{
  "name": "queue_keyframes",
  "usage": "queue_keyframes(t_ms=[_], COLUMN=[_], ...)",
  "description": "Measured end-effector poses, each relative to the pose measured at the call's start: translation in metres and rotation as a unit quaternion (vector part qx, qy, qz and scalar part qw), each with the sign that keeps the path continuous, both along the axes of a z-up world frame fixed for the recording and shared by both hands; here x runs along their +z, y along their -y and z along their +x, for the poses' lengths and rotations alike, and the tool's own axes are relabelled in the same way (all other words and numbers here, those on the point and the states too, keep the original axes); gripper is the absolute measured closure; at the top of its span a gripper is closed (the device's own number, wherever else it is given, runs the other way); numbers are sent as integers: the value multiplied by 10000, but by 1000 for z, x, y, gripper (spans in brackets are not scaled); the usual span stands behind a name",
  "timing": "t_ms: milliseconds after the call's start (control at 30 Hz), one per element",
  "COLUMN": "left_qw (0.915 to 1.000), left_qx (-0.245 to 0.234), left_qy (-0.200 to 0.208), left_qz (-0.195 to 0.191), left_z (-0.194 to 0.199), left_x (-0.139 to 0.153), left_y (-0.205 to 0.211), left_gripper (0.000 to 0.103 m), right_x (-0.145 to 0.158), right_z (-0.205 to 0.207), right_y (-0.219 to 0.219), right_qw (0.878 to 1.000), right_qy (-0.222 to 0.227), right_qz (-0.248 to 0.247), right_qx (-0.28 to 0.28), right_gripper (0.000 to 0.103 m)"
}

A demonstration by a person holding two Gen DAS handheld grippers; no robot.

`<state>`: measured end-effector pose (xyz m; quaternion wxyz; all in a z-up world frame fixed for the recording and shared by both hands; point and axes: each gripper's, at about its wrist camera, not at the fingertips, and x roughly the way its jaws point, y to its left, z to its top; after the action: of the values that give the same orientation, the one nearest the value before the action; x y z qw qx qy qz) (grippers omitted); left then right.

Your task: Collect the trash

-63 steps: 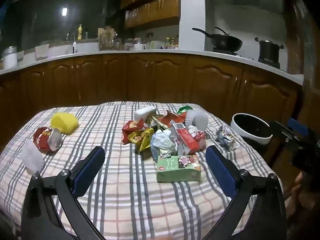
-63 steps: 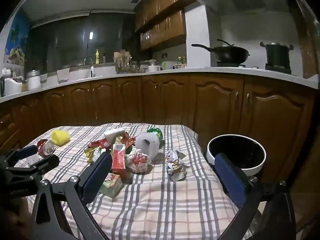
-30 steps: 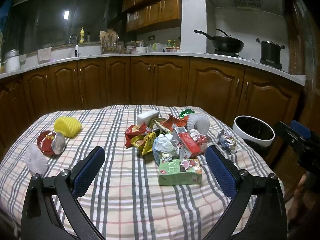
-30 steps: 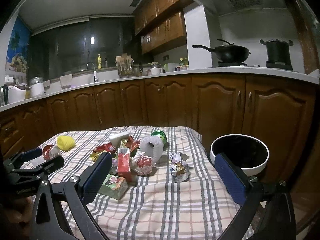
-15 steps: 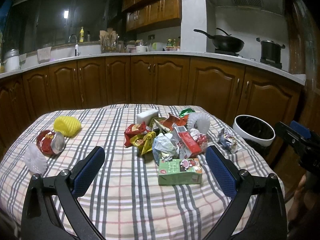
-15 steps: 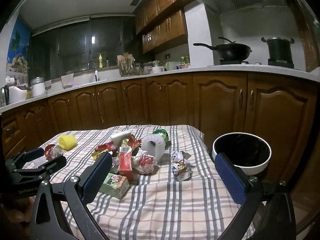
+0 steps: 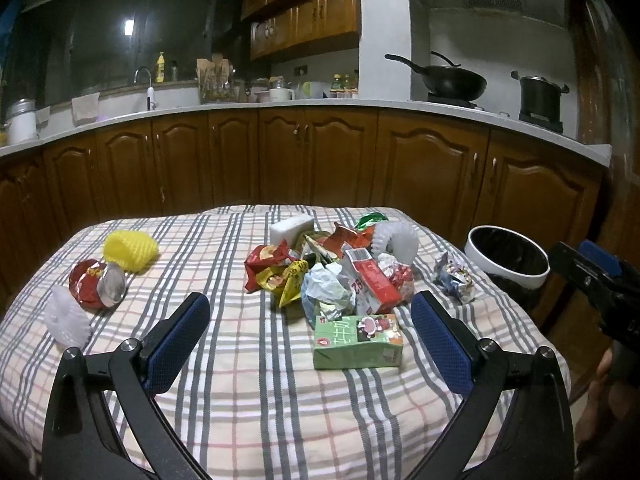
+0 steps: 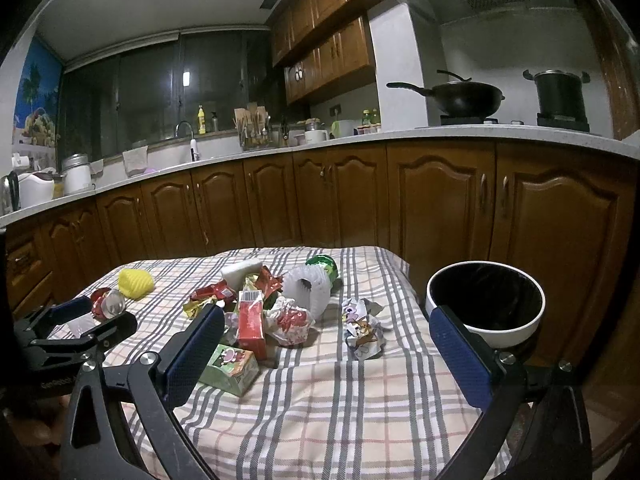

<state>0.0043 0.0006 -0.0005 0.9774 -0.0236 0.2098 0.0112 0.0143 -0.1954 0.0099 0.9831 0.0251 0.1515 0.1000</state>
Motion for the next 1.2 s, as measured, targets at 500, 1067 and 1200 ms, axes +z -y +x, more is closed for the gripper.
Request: queue_keyframes(t_ms=[500, 1067, 1200], left_qw=[9995, 9929, 9903], left_qx=[-105, -358, -410], left_qy=[-275, -1121, -1308], left_qz=[-151, -198, -240], left_z=[18, 81, 95], left_x=[-7, -22, -27], left_y=[-3, 8, 7], left_gripper=[0, 9, 14], right_x=[-2, -26, -33], right_z=[15, 68, 83], right_y=[7, 29, 30], right_qw=[9997, 9935, 9911], right_qy=[-215, -1028, -1232], right_qz=[71, 457, 469], right_qx=[109, 187, 185], right_gripper=[0, 1, 5])
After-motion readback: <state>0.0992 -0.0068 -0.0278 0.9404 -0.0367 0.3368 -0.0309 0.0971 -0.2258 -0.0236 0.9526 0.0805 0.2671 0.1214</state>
